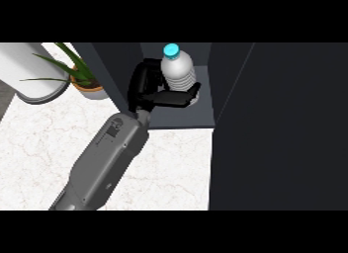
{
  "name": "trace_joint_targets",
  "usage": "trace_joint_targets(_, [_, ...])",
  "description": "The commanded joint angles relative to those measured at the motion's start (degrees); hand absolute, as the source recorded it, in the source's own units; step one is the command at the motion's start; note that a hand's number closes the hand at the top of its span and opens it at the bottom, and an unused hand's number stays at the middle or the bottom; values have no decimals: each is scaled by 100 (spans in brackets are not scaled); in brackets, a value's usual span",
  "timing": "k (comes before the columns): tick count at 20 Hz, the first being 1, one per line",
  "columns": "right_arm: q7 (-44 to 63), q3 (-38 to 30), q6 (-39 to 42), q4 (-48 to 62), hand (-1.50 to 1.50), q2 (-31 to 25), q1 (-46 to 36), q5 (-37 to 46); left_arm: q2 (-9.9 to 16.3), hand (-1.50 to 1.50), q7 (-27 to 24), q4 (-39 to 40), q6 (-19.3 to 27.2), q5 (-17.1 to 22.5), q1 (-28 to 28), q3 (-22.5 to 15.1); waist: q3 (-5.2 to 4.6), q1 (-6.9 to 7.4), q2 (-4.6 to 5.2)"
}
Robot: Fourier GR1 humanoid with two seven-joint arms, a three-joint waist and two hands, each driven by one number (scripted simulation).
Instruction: Pick up the bottled water, place it into the cabinet and close the cabinet
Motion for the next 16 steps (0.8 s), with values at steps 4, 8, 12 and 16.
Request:
trace_joint_targets(4, [-142,73,8,303,-150,26,-228,154,0,150,-543,1716,453,121,-1294,116,0,-89,28])
trace_joint_targets(8, [308,185,-245,63,-150,132,-383,81,44,150,-500,2630,352,-161,-1889,610,-1,-51,39])
trace_joint_targets(12, [-36,62,-34,405,-150,38,-340,47,0,150,-883,3383,571,-140,-2101,421,2,-176,71])
trace_joint_targets(16, [421,297,-238,-73,-150,80,-412,94,176,150,-1181,3945,301,-207,-2299,684,-4,-152,89])
